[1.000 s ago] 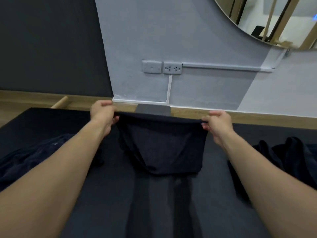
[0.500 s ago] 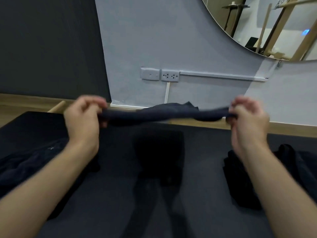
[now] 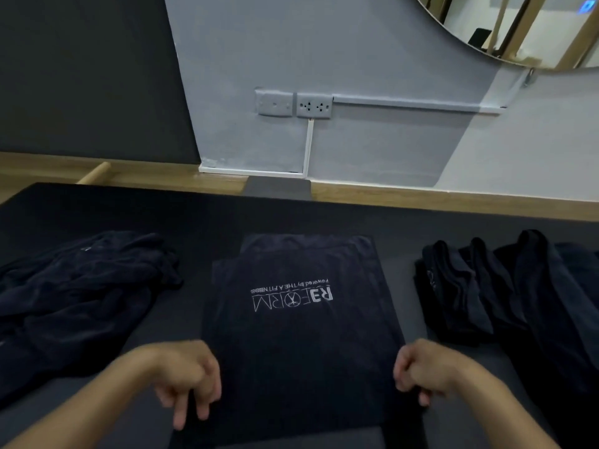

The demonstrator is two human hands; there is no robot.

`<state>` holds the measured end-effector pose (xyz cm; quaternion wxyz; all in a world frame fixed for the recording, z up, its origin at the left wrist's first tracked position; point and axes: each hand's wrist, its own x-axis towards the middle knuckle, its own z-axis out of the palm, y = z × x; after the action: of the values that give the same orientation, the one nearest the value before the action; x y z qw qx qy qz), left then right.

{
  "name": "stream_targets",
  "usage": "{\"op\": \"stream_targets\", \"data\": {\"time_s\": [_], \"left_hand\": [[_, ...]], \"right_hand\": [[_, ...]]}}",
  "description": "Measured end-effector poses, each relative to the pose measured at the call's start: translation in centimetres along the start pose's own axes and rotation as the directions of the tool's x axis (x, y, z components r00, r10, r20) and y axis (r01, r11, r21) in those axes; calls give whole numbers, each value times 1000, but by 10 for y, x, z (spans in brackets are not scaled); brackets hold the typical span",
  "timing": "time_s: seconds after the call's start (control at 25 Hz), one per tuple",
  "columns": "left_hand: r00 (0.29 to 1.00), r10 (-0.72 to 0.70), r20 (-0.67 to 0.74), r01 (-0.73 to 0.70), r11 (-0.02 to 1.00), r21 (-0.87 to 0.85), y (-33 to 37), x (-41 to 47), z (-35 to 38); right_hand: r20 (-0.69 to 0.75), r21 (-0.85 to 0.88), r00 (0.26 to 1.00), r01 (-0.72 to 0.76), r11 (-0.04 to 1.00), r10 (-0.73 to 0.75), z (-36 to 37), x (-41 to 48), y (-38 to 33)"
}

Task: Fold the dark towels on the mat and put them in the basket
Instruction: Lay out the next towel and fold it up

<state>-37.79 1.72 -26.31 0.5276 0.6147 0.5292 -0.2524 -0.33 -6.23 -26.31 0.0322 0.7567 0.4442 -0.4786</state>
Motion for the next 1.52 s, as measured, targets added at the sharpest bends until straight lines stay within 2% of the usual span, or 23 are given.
{"op": "stream_targets", "data": {"time_s": [0.04, 0.08, 0.12, 0.16, 0.2, 0.24, 0.4, 0.48, 0.6, 0.68, 0.76, 0.88, 1.0, 1.08, 1.12, 1.16, 1.2, 1.24, 1.32, 1.36, 1.44, 1.52], "left_hand": [[999, -8, -37, 8, 1000, 23, 5, 2, -12], [983, 5, -185, -8, 1000, -17, 9, 11, -26], [919, 2, -395, -41, 995, -88, 12, 24, -40], [805, -31, -592, -72, 986, -150, 15, 38, -53], [692, -74, -718, -88, 979, -186, 18, 49, -65], [632, -110, -767, -81, 975, -207, 21, 60, -77], [543, -291, -787, -34, 929, -367, 23, 105, -105], [497, -351, -793, -116, 879, -462, 19, 118, -109], [490, -322, -810, -284, 820, -497, 18, 115, -112], [445, -222, -867, -390, 824, -411, 19, 108, -119], [435, -138, -890, -529, 760, -377, 27, 102, -125], [560, -43, -828, -682, 543, -490, 45, 98, -129], [650, 48, -759, -695, 442, -567, 58, 98, -143], [666, 86, -741, -720, 335, -608, 67, 103, -152], [664, 83, -743, -727, 300, -617, 71, 108, -155], [662, 58, -747, -725, 303, -619, 75, 118, -158], [654, 14, -757, -707, 369, -603, 77, 131, -161], [628, -39, -778, -665, 492, -561, 78, 145, -164], [523, -135, -842, -529, 723, -444, 80, 167, -170], [460, -168, -872, -478, 780, -403, 82, 171, -172], [367, -205, -907, -443, 819, -364, 85, 169, -171], [356, -219, -908, -435, 822, -368, 81, 158, -161]], "right_hand": [[-14, -41, 999, 34, 999, -34, -9, 3, -11], [-95, -27, 990, 104, 994, -107, -18, 11, -22], [-222, 9, 957, 192, 981, -185, -26, 22, -34], [-349, 29, 906, 264, 964, -237, -34, 36, -47], [-446, 48, 857, 312, 949, -259, -41, 50, -60], [-507, 76, 824, 337, 938, -255, -48, 67, -71], [-575, 159, 804, 291, 943, -151, -64, 142, -90], [-618, 113, 777, 240, 964, -121, -63, 163, -95], [-663, 102, 738, 255, 962, -125, -63, 171, -101], [-700, 124, 697, 337, 933, -158, -61, 172, -101], [-761, 176, 630, 432, 884, -156, -58, 170, -97], [-808, 274, 577, 543, 794, -116, -58, 164, -89], [-774, 444, 631, 609, 657, -61, -66, 170, -83], [-725, 563, 688, 608, 561, -18, -79, 177, -77], [-717, 576, 697, 593, 562, 1, -86, 181, -74], [-717, 567, 696, 573, 591, 13, -92, 187, -71], [-722, 543, 692, 548, 637, 20, -96, 193, -69], [-733, 503, 680, 513, 695, 29, -99, 199, -69], [-774, 409, 631, 436, 801, 52, -101, 210, -73], [-797, 369, 601, 402, 838, 63, -101, 213, -76], [-813, 340, 577, 371, 864, 72, -100, 210, -83], [-800, 352, 596, 382, 854, 63, -98, 201, -81]]}}
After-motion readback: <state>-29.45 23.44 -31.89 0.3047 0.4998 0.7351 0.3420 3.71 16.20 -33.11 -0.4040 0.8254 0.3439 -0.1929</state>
